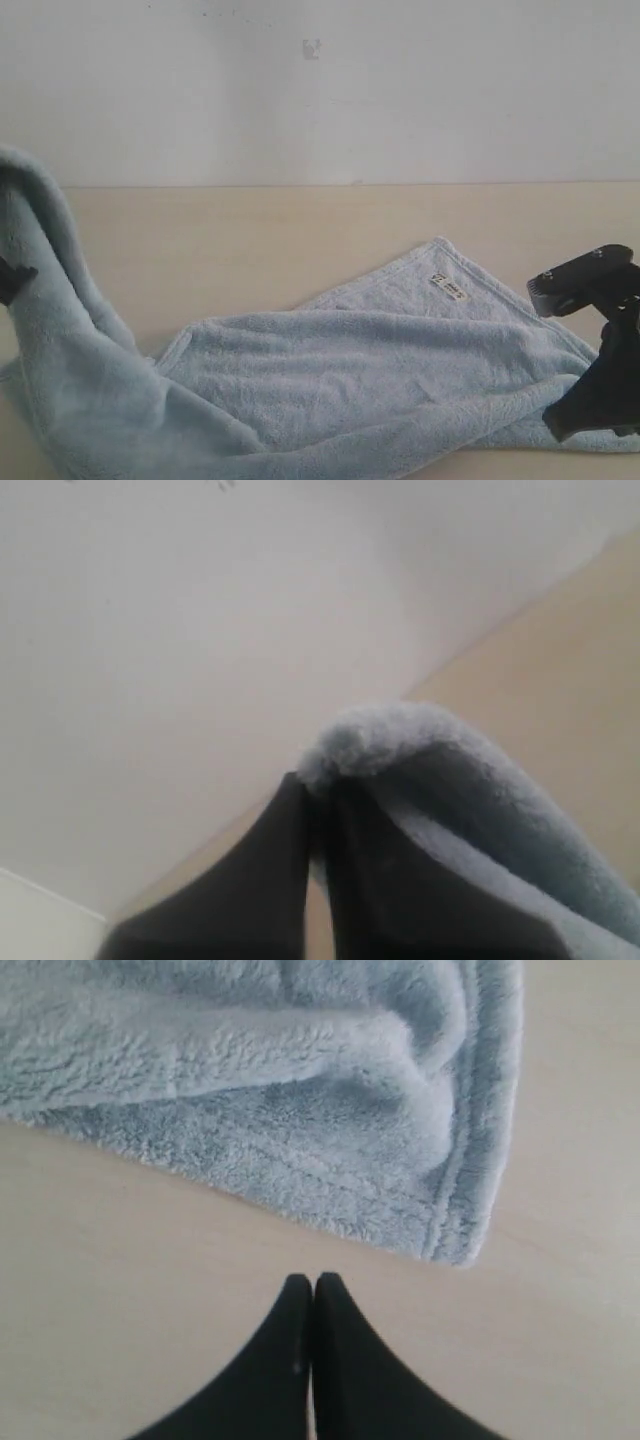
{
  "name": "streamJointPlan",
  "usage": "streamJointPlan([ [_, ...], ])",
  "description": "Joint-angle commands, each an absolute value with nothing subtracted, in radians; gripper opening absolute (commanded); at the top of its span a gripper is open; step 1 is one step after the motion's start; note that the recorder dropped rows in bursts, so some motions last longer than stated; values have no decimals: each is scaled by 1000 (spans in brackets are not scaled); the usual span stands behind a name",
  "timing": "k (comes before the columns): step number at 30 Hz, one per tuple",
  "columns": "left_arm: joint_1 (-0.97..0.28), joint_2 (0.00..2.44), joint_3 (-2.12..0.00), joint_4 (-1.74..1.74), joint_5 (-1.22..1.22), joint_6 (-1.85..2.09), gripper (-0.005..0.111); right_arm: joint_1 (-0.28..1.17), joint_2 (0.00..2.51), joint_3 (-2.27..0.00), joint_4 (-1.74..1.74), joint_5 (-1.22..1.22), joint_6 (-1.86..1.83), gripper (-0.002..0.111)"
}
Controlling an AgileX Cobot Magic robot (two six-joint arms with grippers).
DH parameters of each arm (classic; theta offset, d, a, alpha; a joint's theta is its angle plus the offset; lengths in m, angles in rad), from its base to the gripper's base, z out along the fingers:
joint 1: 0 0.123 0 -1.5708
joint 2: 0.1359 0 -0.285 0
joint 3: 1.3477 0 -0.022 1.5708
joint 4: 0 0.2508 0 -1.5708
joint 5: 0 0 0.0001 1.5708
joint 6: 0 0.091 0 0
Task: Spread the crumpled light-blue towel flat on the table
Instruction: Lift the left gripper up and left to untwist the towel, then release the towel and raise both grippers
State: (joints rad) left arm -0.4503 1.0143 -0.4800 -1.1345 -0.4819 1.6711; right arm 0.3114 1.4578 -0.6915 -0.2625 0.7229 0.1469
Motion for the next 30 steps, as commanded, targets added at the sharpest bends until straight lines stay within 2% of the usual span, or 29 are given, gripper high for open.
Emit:
streamJointPlan([
  [1,-451,1135,-475,-1252,-532,1743,9,228,1484,-710,-240,730,132,0],
  [4,-449,1210,-475,-1333,-534,1743,26,70,1488,-710,-184,700,156,0],
  [8,-437,1298,-490,-1338,-534,1743,46,-93,1488,-710,217,673,-177,0],
  [12,-437,1357,-529,-1297,-530,1721,64,-83,1488,-710,443,665,-466,2],
  [14,-437,1362,-543,-1246,-530,1672,69,-69,1488,-710,438,658,-471,9],
  [21,-439,1328,-582,-1106,-561,1423,72,-69,1495,-710,431,611,-457,42],
  [27,-439,1347,-580,-1246,-653,1477,72,-69,1552,-710,293,612,-307,43],
  [30,-439,1343,-591,-1349,-771,1477,63,-71,1581,-710,223,585,-205,43],
])
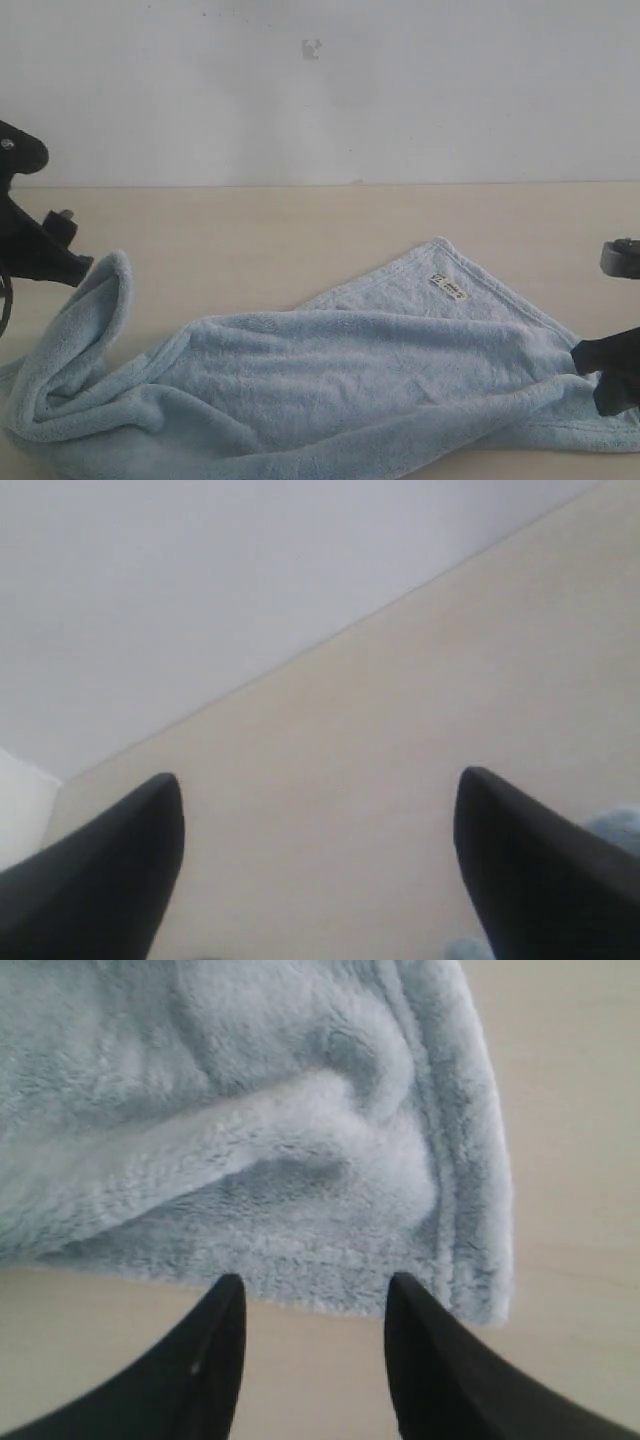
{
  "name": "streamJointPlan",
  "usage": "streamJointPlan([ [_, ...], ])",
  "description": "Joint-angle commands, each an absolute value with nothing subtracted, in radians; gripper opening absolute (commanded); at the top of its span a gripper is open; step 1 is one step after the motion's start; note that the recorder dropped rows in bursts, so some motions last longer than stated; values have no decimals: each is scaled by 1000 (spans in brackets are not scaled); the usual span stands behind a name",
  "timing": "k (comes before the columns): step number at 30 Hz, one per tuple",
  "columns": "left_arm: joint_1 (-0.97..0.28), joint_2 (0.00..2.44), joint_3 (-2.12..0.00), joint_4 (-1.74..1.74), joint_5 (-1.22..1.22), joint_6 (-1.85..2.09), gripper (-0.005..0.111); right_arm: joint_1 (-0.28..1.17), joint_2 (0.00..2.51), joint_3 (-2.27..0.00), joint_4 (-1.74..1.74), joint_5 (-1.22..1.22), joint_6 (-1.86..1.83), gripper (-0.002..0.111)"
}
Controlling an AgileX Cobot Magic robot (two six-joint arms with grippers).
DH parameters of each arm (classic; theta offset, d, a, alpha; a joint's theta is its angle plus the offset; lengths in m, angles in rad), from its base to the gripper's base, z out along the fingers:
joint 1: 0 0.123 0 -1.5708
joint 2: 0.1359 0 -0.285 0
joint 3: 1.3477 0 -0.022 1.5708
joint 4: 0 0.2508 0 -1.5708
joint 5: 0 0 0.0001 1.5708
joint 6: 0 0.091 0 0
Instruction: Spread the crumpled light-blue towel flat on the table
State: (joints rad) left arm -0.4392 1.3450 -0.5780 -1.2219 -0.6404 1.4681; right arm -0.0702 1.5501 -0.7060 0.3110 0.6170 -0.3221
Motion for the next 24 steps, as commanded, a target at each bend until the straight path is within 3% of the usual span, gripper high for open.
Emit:
streamJointPlan([
  [1,-439,1333,-605,-1391,-732,1489,57,-71,1582,-710,223,570,-196,43],
  [6,-439,1290,-704,-1744,-245,1974,26,-71,1583,-710,257,489,-192,43],
  [11,-451,1284,-722,-1744,-308,1976,8,-71,1583,-756,346,483,-200,43],
  [15,-451,1300,-739,-1744,-335,1976,6,-69,1583,-855,486,602,-320,41],
  [18,-451,1334,-741,-1744,-283,1976,6,-34,1583,-919,551,660,-397,25],
  [21,-451,1368,-741,-1595,-224,1976,6,31,1605,-971,553,651,-459,0],
  [24,-451,1387,-741,-1487,-162,1976,6,88,1666,-1032,533,615,-474,0],
])
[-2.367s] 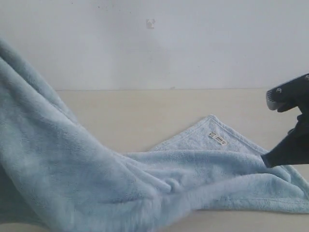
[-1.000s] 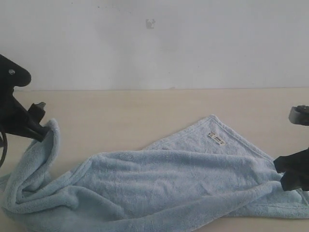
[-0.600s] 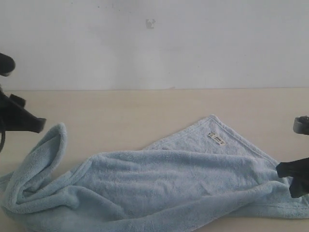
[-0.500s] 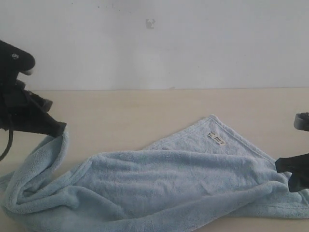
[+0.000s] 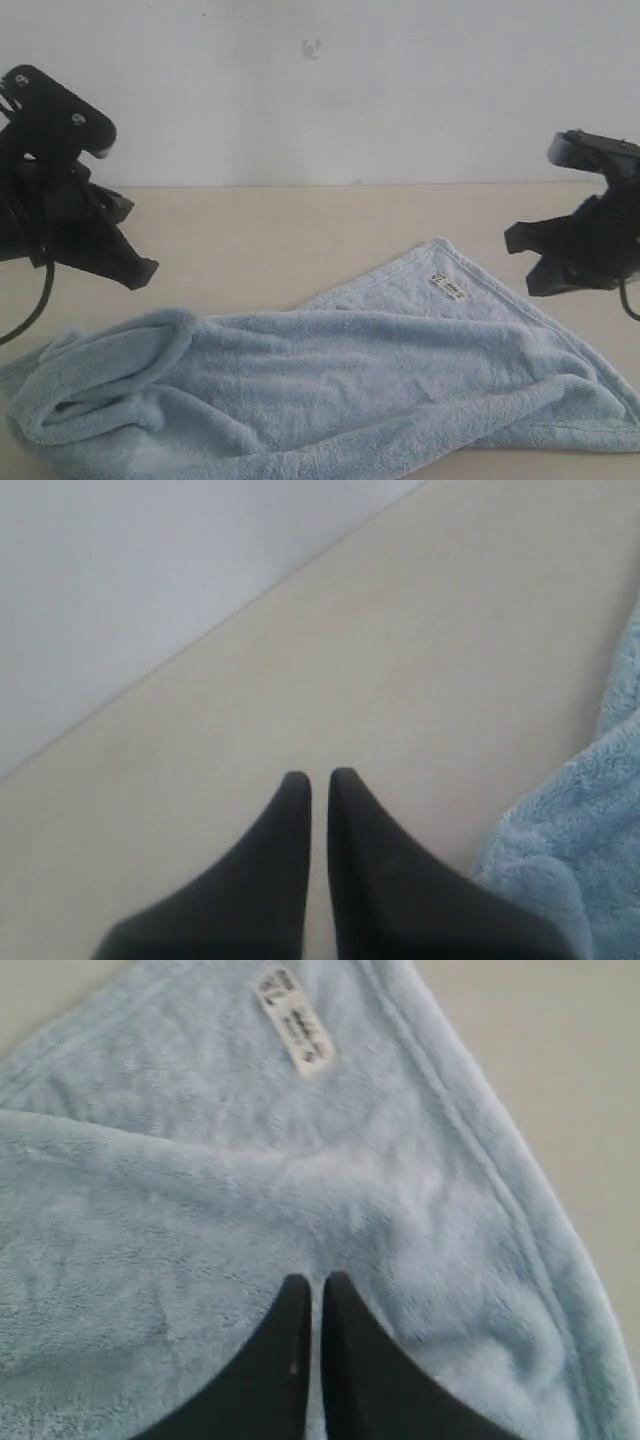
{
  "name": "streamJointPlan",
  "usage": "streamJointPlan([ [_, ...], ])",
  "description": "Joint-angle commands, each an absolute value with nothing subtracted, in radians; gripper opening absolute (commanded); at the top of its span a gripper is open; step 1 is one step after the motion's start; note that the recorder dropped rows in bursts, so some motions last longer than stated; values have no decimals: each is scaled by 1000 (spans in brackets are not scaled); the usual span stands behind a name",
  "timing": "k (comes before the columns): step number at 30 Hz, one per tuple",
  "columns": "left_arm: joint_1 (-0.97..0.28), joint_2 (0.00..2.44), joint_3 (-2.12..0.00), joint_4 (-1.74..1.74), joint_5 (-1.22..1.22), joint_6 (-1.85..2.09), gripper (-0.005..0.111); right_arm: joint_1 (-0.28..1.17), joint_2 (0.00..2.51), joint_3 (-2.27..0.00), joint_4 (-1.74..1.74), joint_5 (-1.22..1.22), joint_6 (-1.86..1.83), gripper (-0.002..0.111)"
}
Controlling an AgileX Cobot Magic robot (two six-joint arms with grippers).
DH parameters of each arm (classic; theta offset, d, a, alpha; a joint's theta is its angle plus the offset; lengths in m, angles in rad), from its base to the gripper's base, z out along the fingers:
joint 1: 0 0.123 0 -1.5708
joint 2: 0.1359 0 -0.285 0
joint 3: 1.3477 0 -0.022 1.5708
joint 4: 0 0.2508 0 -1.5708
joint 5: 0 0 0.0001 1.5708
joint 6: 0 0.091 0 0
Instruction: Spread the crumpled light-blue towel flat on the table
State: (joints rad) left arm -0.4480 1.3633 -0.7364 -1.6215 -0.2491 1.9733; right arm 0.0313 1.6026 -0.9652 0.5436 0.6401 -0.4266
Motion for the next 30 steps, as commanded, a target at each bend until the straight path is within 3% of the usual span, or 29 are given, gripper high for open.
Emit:
streamJointPlan([
  [1,-451,1395,-741,-1468,-134,1976,6,96,1690,-1058,528,608,-474,0],
  [11,-451,1637,-788,-1446,0,2031,9,101,1977,-1305,519,579,-529,1],
  [13,-451,1681,-817,-1446,11,2033,17,101,2004,-1344,529,584,-554,9],
  [17,-451,1724,-864,-1446,51,2033,41,101,2055,-1417,570,597,-568,43],
  [19,-451,1727,-871,-1459,41,2033,52,101,2076,-1445,584,607,-580,51],
  [22,-451,1722,-871,-1502,-34,1964,64,101,2106,-1485,591,651,-580,51],
  [30,-451,1675,-866,-1744,-97,1921,64,101,2142,-1512,591,656,-594,51],
])
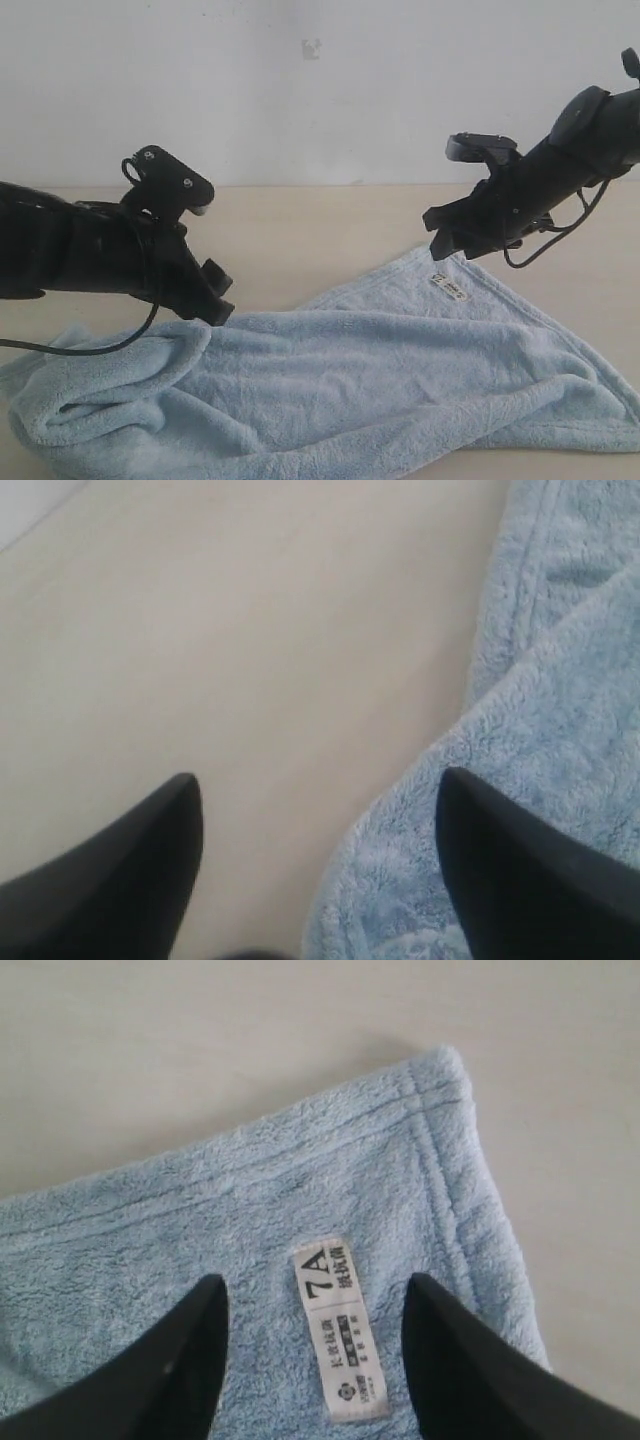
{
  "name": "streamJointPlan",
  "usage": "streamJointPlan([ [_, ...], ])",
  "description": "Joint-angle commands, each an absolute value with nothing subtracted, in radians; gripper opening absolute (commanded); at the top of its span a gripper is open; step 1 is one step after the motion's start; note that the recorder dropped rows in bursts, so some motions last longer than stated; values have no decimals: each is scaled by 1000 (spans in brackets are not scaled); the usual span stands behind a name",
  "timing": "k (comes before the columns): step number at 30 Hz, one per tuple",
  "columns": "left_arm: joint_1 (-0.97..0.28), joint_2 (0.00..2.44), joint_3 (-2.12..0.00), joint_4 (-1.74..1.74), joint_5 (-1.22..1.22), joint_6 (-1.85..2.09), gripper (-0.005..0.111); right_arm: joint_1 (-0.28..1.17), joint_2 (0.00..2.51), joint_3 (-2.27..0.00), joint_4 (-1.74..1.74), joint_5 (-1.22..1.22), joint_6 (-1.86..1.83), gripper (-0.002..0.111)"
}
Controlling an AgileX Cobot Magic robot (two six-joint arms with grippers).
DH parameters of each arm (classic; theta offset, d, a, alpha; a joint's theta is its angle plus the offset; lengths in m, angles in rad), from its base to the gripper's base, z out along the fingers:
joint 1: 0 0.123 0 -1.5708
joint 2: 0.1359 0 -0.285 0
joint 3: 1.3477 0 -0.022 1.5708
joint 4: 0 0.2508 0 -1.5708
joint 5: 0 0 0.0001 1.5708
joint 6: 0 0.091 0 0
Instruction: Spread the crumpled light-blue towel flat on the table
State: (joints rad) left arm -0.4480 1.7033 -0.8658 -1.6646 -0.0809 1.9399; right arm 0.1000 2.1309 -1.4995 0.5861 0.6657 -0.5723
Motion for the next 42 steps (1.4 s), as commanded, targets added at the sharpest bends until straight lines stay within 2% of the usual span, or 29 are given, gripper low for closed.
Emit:
streamJointPlan([
  [1,-453,1669,-855,-1744,-85,1921,64,101,2146,-1512,591,648,-604,51],
  [4,-455,1663,-823,-1744,-19,1928,64,101,2171,-1512,593,625,-623,51],
  [6,-455,1665,-800,-1721,55,2027,59,101,2189,-1514,593,625,-638,51],
  [10,-455,1663,-762,-1413,229,2133,21,108,2221,-1514,593,621,-661,51],
  [11,-455,1663,-753,-1269,267,2133,4,118,2231,-1514,593,616,-694,51],
  [14,-455,1663,-739,-1094,278,2133,4,147,2245,-1514,593,608,-751,51],
  [16,-455,1663,-730,-1076,278,2133,4,159,2257,-1514,555,596,-742,46],
  [17,-455,1661,-730,-1092,269,2096,4,160,2266,-1514,525,596,-710,34],
  [18,-455,1658,-734,-1131,249,2051,4,160,2268,-1514,509,596,-697,28],
  [19,-455,1648,-746,-1257,151,1969,4,160,2275,-1514,457,594,-646,13],
  [20,-455,1632,-762,-1349,66,1920,4,160,2275,-1516,436,589,-623,3],
  [21,-455,1609,-780,-1436,-14,1872,6,160,2277,-1516,426,587,-610,0],
  [24,-453,1536,-795,-1703,-131,1805,18,160,2277,-1525,424,591,-610,0],
  [27,-453,1502,-796,-1744,-93,1792,16,160,2274,-1526,424,610,-608,0],
  [32,-453,1524,-800,-1744,223,1491,9,160,2274,-1526,424,617,-606,0],
  [37,-453,1580,-800,-1744,600,980,8,160,2274,-1526,424,617,-606,0],
  [40,-452,1603,-800,-1744,535,991,8,160,2274,-1526,424,620,-606,0],
  [42,-440,1612,-800,-1744,437,1171,8,160,2274,-1526,424,624,-606,0],
])
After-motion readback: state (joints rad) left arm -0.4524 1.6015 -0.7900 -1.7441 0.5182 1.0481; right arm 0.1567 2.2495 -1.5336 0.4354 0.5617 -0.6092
